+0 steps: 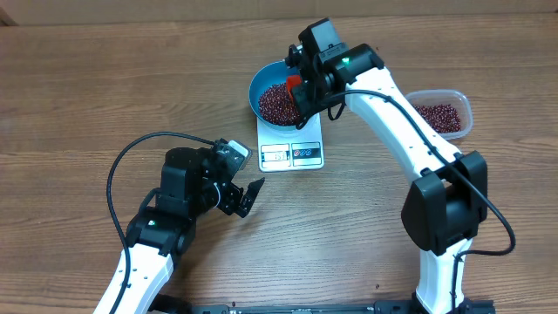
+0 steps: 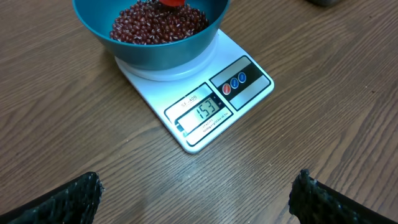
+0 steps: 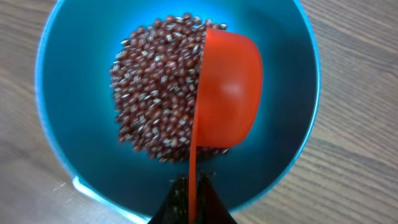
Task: Scoop item into bowl and weigh 150g on scale
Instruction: 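Tip the scoop with the right gripper to pour beans into the bowl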
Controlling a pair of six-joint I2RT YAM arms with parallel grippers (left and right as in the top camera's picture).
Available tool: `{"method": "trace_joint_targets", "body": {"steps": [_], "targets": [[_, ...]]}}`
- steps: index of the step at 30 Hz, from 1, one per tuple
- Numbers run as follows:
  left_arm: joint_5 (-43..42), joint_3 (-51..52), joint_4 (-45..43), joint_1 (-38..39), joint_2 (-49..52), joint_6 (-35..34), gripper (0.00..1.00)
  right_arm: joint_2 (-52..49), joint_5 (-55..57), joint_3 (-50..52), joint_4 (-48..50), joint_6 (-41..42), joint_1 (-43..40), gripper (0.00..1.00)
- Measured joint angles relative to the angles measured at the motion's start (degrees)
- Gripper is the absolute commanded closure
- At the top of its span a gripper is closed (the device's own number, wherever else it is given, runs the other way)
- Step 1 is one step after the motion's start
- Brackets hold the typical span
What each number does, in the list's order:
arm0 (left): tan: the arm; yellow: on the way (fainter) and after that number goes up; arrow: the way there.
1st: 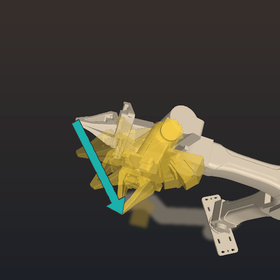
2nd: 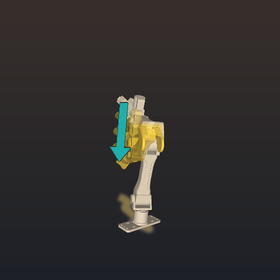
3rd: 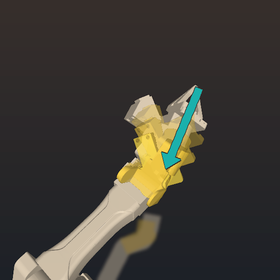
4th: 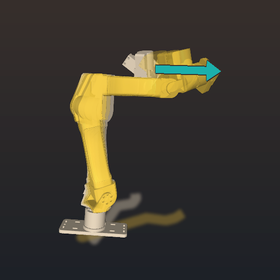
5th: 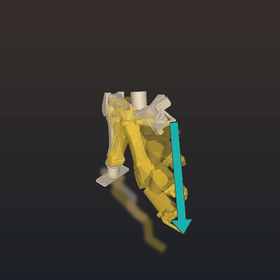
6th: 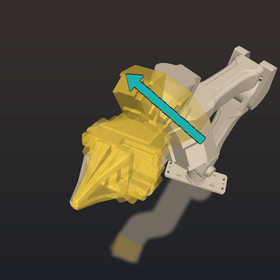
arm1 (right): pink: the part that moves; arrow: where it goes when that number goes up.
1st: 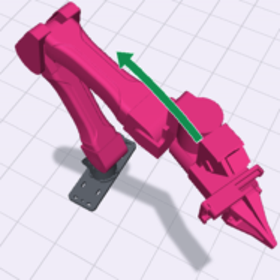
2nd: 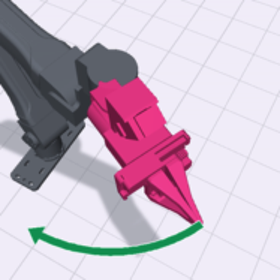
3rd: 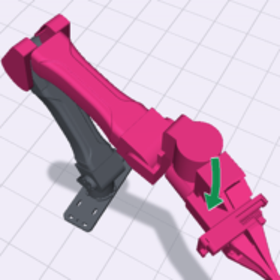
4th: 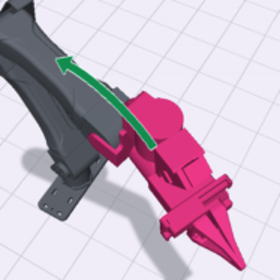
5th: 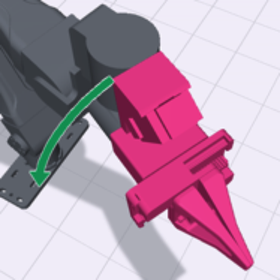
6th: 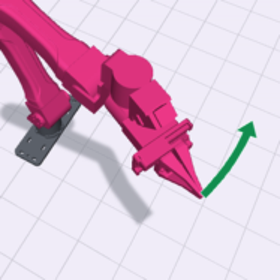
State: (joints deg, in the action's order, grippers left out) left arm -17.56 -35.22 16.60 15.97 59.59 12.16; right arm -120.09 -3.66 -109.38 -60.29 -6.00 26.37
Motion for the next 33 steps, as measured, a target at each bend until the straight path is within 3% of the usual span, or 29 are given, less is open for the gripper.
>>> {"method": "trace_joint_targets", "body": {"steps": [33], "targets": [[0.0, 0.0, 0.0, 0.0, 0.0, 0.0, 0.0, -3.2, 0.1, 0.0, 3.2, 0.0, 1.0, 0.96]]}}
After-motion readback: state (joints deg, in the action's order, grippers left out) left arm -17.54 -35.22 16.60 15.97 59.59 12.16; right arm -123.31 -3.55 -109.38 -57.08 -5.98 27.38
